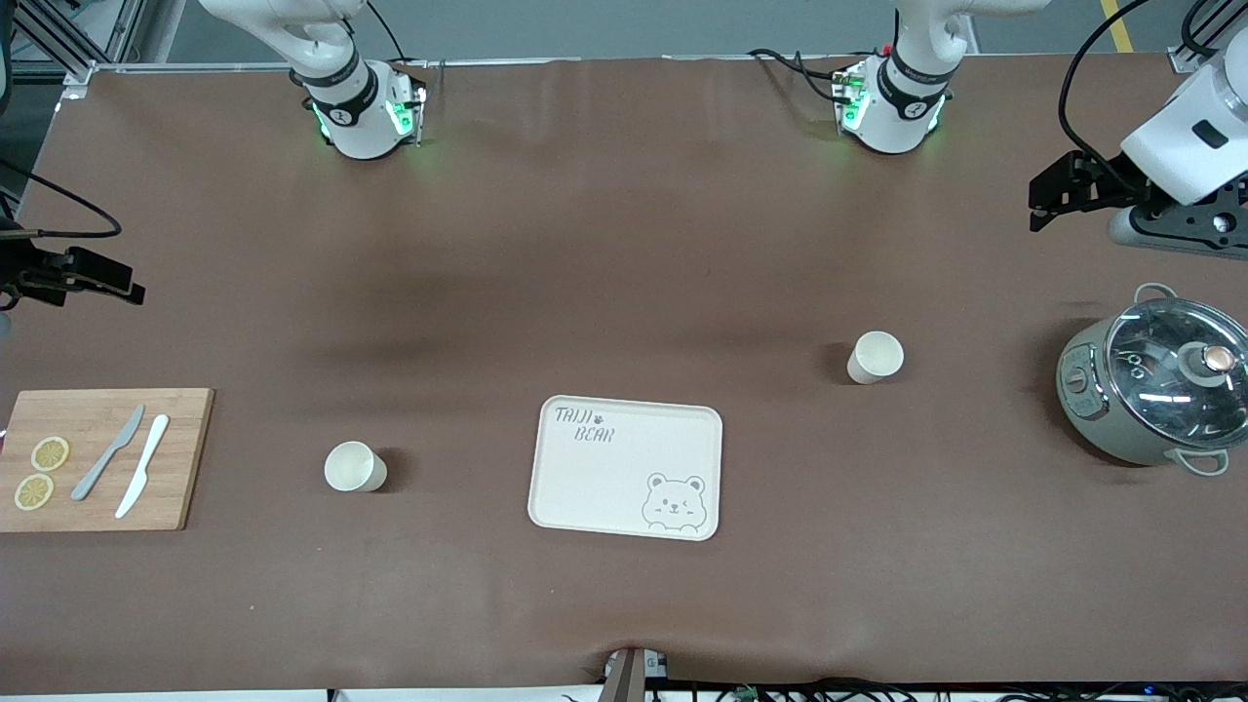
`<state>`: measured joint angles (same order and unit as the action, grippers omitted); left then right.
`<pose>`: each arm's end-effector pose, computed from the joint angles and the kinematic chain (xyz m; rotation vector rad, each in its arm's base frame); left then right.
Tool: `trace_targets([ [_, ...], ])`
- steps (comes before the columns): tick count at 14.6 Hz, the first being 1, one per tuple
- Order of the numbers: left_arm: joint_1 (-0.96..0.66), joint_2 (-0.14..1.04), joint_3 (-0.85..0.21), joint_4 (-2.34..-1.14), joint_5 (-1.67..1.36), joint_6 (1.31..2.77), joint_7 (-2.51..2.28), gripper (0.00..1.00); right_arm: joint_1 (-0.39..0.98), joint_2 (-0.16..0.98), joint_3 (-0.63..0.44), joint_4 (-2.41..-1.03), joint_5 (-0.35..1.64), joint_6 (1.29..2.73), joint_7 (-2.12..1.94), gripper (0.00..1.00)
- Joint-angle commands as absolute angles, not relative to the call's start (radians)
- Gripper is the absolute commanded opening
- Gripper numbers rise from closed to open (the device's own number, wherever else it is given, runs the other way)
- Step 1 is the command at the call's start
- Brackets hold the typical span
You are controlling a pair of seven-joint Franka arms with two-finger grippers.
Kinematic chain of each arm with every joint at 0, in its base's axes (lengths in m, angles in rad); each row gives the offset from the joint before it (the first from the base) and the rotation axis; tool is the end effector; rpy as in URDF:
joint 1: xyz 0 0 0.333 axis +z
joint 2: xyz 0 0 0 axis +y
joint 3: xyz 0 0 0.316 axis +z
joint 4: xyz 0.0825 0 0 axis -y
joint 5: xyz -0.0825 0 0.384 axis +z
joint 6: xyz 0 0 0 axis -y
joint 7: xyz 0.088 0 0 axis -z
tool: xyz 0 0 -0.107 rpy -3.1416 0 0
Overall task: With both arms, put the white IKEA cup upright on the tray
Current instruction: 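Move the right gripper toward one white cup while the left gripper reaches the other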
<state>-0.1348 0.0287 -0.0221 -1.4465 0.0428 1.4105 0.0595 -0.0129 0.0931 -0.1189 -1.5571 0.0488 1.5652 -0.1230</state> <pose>0.5409 -0.0802 0.6529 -3.0780 0.3259 0.0969 0.5754 -0.0680 0.5781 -3.0910 0.0163 0.1219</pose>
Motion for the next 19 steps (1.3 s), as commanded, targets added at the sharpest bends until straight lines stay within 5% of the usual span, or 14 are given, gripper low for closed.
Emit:
trace_targets([
  [1,-0.138,0.04,-0.023,-1.43,0.041,1.394,0.066,1.0,-0.003,0.063,-0.118,-1.586,0.028,1.578,-0.1,1.0],
  [6,-0.141,0.06,-0.043,-1.549,0.038,1.446,0.083,1.0,-0.003,0.063,-0.117,-1.588,0.029,1.58,-0.1,1.0],
  [11,-0.137,-0.015,-0.063,-1.866,0.037,1.731,0.089,1.0,0.018,0.083,-0.112,-1.585,0.029,1.635,-0.098,1.0],
  [19,-0.112,-0.025,-0.064,-2.179,0.041,2.138,0.146,1.0,0.106,0.262,-0.112,-1.545,0.084,1.818,0.05,1.0],
])
